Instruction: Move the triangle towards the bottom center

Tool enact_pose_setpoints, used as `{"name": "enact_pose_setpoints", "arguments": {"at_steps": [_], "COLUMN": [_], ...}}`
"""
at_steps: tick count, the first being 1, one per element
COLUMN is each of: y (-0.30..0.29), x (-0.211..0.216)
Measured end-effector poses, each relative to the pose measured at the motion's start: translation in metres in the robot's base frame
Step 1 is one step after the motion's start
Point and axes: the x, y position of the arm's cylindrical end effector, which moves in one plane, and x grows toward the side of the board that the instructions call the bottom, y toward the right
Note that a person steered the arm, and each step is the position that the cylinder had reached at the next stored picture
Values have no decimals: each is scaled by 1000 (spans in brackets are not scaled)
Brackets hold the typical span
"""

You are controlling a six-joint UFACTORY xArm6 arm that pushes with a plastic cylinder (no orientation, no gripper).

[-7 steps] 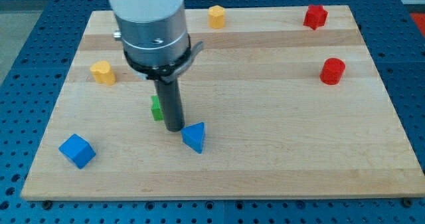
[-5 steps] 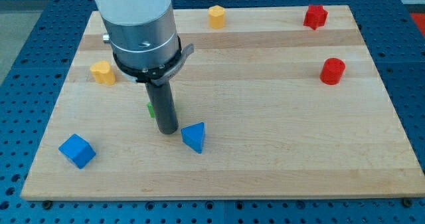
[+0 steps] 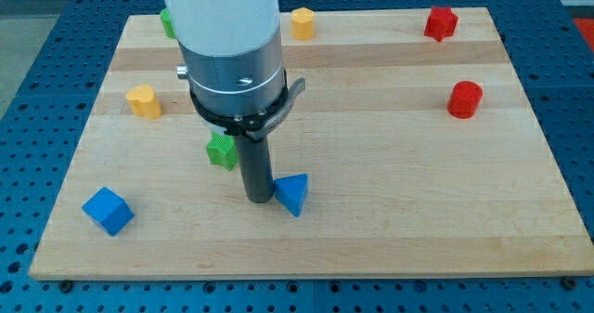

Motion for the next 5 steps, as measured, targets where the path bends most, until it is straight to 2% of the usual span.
{"name": "enact_pose_setpoints", "arguments": {"at_steps": [2,5], "y": [6,28], "x": [-28,-20]}}
